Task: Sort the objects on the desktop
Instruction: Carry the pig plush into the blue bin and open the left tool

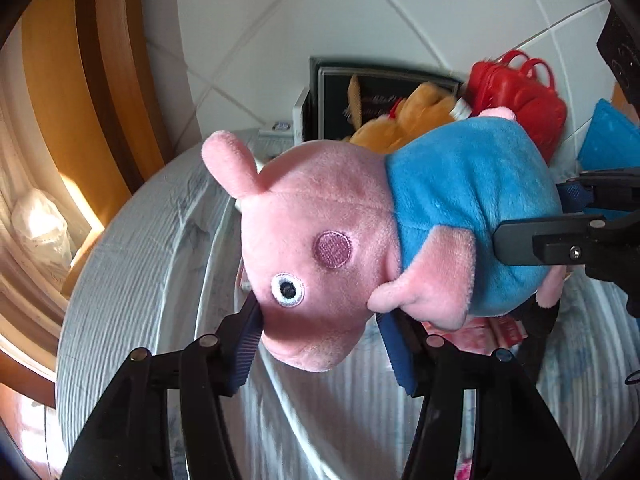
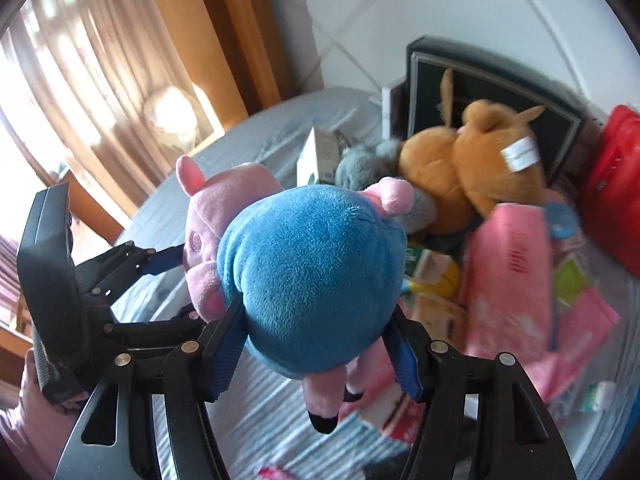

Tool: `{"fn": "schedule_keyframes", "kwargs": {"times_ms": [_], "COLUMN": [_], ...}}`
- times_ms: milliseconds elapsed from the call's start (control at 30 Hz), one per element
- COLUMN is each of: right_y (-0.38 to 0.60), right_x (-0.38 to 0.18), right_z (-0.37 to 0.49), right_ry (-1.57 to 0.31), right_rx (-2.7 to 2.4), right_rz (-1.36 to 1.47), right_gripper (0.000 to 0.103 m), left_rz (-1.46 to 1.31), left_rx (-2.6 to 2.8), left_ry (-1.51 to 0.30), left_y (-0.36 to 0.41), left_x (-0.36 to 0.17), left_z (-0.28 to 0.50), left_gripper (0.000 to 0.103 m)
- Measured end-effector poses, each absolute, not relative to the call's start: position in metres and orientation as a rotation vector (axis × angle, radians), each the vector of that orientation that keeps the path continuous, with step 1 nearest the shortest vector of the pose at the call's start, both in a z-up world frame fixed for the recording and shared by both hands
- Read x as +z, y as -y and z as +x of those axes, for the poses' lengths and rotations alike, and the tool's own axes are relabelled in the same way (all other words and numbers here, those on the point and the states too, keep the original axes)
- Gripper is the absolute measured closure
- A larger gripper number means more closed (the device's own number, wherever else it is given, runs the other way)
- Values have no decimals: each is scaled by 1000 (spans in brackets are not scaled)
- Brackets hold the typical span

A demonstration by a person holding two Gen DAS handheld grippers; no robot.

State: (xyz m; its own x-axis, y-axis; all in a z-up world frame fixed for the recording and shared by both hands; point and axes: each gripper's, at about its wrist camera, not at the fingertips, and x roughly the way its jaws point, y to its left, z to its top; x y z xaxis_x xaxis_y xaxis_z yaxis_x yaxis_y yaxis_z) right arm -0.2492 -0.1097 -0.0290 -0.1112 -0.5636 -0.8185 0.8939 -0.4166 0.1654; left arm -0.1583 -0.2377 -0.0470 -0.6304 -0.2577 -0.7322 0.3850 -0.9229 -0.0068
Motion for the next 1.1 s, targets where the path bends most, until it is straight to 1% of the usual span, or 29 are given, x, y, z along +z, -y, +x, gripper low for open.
{"fn": "schedule_keyframes", "kwargs": {"times_ms": [233, 467, 800, 967, 1100], "right_y": [40, -65, -247, -337, -396], "right_x": [35, 95, 162, 180, 189], "right_z": [-231, -221, -216, -222, -227], "right_ry": [-401, -316, -224, -184, -148], "right_rx": [-1848, -1999, -2261, -2387, -2455], "right_rz": [939, 827, 714, 685, 679], "right_gripper": [39, 39, 39, 39, 39], "left_rz": [981, 866, 731, 706, 690], "left_rx": [-2645, -2786, -3040, -3154, -3223], "left_ry": [-152, -45, 78, 110, 169], "left_y": [175, 84, -80, -168, -248], "left_x": [19, 79, 143, 163, 173], "left_z": [-152, -157, -190, -207, -228], "left_gripper": [48, 48, 48, 48, 48]}}
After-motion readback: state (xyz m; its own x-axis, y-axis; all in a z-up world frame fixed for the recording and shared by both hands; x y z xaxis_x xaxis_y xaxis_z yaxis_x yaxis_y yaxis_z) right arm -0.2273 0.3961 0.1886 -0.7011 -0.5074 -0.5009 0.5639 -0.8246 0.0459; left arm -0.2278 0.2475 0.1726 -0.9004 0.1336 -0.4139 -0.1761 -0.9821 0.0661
